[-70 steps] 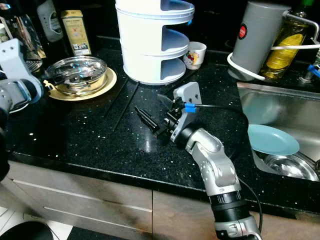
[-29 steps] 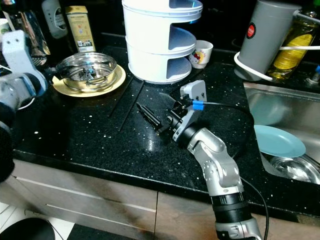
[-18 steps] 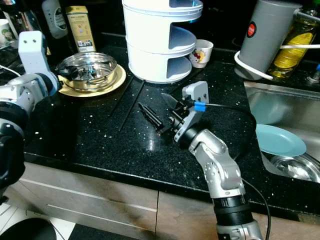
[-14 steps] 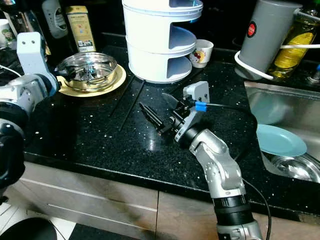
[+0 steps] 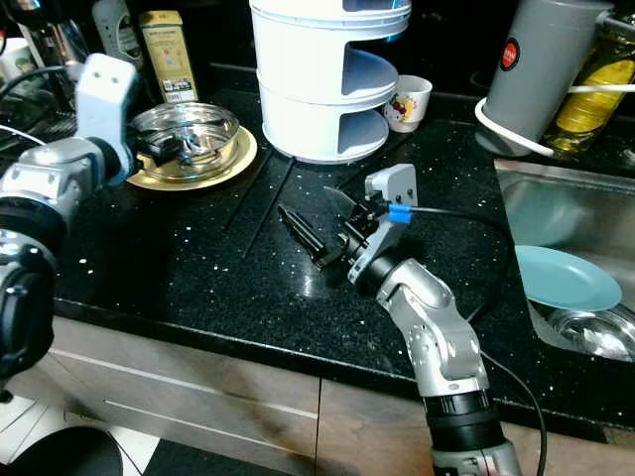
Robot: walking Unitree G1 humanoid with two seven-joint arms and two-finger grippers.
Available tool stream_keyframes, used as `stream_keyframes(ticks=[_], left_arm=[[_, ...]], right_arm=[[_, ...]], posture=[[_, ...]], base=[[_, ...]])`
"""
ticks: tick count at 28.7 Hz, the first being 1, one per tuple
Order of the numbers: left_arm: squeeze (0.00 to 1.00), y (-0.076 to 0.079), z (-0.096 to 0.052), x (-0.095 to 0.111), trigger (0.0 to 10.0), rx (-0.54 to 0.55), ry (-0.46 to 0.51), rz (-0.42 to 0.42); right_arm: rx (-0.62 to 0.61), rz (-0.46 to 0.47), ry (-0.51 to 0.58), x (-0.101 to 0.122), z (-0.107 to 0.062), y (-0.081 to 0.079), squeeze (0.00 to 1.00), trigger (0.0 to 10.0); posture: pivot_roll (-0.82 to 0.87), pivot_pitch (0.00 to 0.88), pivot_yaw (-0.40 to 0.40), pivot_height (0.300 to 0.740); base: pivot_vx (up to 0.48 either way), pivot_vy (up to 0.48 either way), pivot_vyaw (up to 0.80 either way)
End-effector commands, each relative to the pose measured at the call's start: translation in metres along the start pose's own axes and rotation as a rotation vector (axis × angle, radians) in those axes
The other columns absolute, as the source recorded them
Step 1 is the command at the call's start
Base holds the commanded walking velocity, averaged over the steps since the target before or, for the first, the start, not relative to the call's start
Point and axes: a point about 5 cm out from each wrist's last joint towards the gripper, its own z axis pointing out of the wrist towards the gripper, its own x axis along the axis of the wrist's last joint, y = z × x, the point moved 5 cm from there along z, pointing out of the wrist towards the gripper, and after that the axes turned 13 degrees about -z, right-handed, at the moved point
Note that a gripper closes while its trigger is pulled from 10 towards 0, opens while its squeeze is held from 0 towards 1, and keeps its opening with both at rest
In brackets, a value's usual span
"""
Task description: Kitchen organization
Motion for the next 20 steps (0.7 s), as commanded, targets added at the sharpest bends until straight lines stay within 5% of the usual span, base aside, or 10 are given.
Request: stream_keyframes(ticks=[1, 7, 12, 14, 20], left_arm=[[0.0, 0.004, 0.001, 0.01, 10.0, -0.021, 0.038, 0.03], [0.0, 0.023, 0.001, 0.026, 10.0, -0.154, 0.096, -0.146], [0.0, 0.028, 0.001, 0.035, 10.0, -0.217, 0.13, -0.417], [0.0, 0.029, 0.001, 0.031, 10.0, -0.225, 0.106, -0.419], [0.0, 0.029, 0.003, -0.01, 10.0, -0.187, -0.07, -0.214]], right_arm=[[-0.009, 0.01, -0.005, -0.002, -0.005, 0.001, 0.0, 10.0], [-0.01, 0.012, -0.004, -0.001, -0.006, 0.001, 0.0, 10.0], [-0.01, 0.008, -0.004, 0.0, -0.006, 0.001, 0.0, 10.0], [-0.01, 0.008, -0.005, 0.0, -0.007, 0.001, 0.0, 10.0], [-0.008, 0.004, -0.011, -0.001, -0.008, 0.0, 0.0, 10.0]], posture=[[0.06, 0.259, 0.003, 0.74], [0.05, 0.257, 0.004, 0.74], [0.05, 0.256, 0.006, 0.74], [0.05, 0.255, 0.005, 0.74], [0.04, 0.252, 0.004, 0.74]], base=[[0.0, 0.0, 0.0], [0.0, 0.0, 0.0], [0.0, 0.0, 0.0], [0.0, 0.0, 0.0], [0.0, 0.0, 0.0]])
